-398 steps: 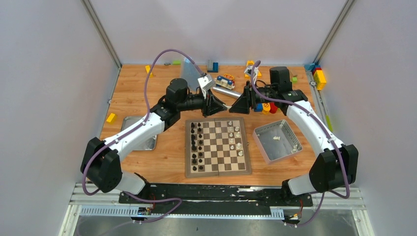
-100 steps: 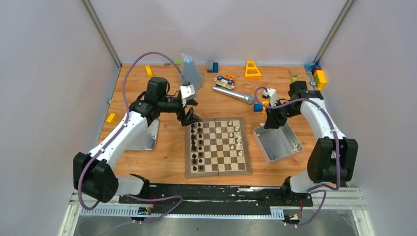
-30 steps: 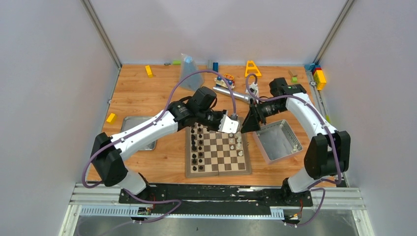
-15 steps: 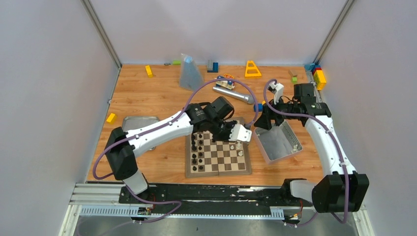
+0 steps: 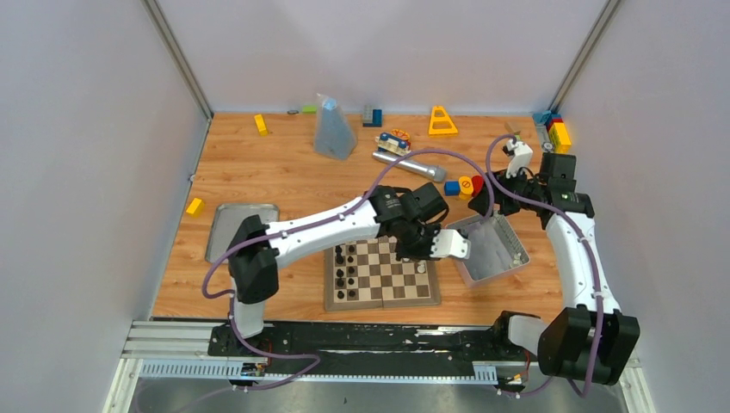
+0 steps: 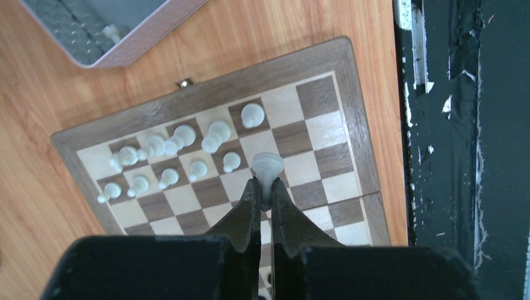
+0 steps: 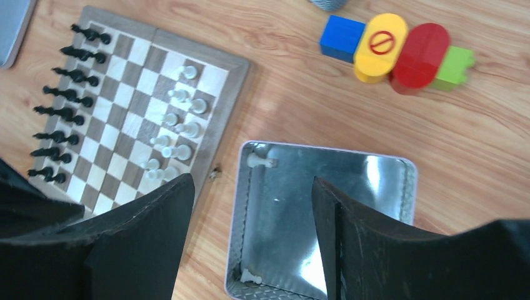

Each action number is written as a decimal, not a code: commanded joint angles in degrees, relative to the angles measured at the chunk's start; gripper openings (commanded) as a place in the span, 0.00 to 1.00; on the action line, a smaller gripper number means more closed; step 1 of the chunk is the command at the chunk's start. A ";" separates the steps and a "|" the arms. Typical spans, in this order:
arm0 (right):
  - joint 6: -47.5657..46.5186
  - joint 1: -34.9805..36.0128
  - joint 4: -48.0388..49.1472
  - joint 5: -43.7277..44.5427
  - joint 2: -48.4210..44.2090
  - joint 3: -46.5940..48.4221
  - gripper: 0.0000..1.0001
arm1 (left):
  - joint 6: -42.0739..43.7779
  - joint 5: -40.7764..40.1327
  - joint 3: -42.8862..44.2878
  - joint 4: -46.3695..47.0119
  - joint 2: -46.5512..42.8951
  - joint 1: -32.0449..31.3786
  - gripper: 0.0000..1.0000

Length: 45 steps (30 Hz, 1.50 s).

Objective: Set up the chess pieces on the board
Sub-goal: Place the chess piece on the chessboard.

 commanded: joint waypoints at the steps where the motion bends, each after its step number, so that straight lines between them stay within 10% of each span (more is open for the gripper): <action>1: 2.54 -2.95 4.80 1.82 -1.06 -0.88 0.70 | -3.01 -1.67 7.15 -7.26 6.73 -2.79 0.08; 17: 1.23 -4.49 5.42 0.75 -2.01 -2.62 0.70 | -5.57 -2.04 25.15 -17.89 24.04 -5.73 0.10; 45: 0.61 -4.58 4.80 -1.00 -0.69 -2.92 0.70 | -8.50 -6.86 28.52 -19.82 28.63 -6.87 0.17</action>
